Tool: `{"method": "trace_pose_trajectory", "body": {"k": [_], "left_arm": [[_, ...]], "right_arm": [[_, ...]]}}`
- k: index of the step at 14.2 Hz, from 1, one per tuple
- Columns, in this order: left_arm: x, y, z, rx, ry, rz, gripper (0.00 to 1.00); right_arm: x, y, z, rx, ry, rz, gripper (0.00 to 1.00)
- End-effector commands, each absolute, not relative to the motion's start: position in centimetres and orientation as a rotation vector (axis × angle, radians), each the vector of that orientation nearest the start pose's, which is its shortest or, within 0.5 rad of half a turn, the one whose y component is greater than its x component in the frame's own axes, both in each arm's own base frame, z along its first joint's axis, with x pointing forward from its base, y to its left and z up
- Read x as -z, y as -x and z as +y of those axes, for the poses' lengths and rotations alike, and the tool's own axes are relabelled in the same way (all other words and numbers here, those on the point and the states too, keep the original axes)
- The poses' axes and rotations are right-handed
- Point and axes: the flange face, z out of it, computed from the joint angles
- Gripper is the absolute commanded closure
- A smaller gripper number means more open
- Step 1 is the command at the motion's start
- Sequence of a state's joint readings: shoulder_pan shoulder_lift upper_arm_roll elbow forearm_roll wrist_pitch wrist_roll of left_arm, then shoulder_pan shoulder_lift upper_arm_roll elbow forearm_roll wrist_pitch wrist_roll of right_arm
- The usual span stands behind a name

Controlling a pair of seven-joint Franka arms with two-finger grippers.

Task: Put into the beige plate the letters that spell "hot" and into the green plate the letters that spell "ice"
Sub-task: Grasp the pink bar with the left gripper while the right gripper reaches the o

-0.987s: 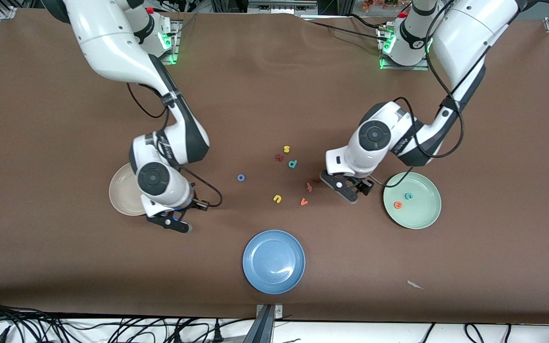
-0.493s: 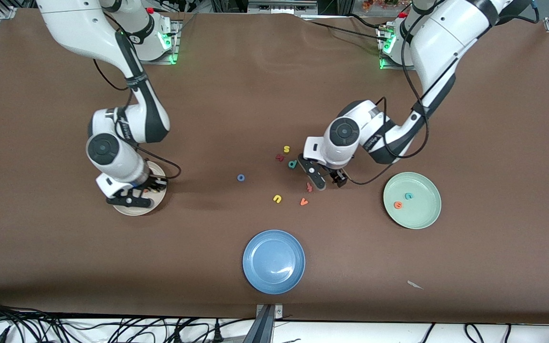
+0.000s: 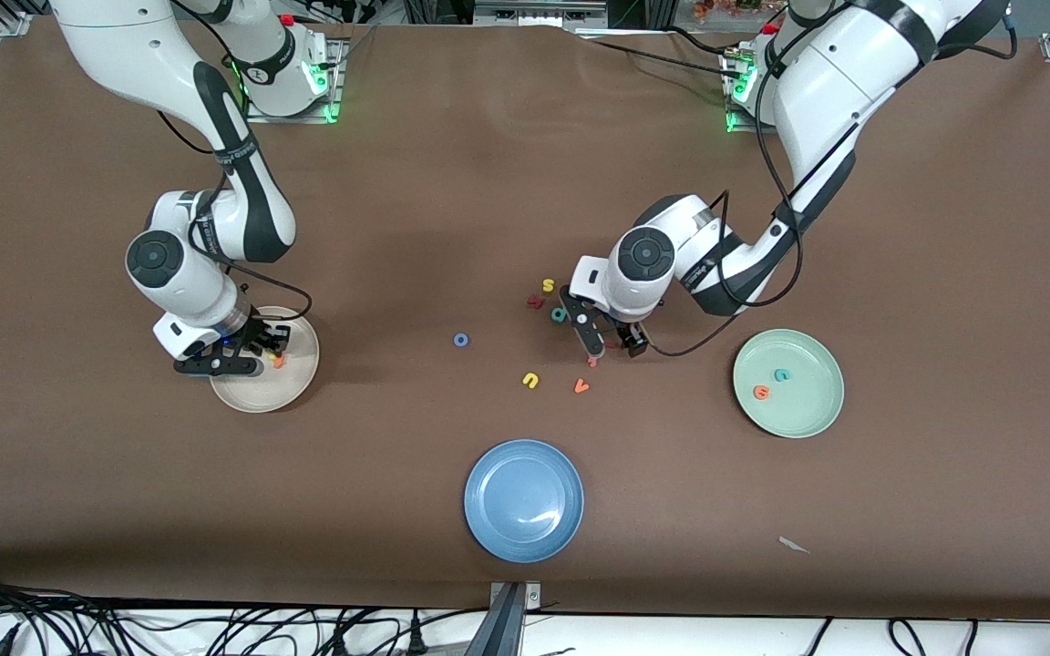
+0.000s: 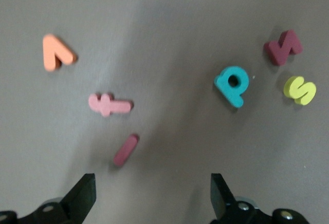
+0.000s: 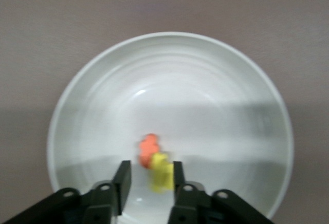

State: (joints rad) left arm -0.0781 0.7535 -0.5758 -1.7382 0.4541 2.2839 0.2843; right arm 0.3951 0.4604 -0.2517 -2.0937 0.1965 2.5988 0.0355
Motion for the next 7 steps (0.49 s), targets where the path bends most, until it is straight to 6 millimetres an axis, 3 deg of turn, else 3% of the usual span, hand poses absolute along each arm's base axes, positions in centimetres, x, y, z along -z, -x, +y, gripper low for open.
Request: {"method": "trace_pose_trajectory", "body": {"k": [1,4,7], "left_arm": [[-19.3,-55.8,-37.6,-0.067,2.620,1.832,0.05],[-18.9,-55.9,-37.4,-0.064,2.571,1.868,0.07],[-18.4,-55.9,-37.3,-0.057,2.497,1.911,0.12]], "right_arm": [[-23.1,-58.2,13.1,0.105,3.039,0.155,0.00],[-24.1,-58.3,19.8,0.109,2.969,0.333,0.00],[-23.0,-58.1,25.5,0.094,2.945,0.452,0.00]]}}
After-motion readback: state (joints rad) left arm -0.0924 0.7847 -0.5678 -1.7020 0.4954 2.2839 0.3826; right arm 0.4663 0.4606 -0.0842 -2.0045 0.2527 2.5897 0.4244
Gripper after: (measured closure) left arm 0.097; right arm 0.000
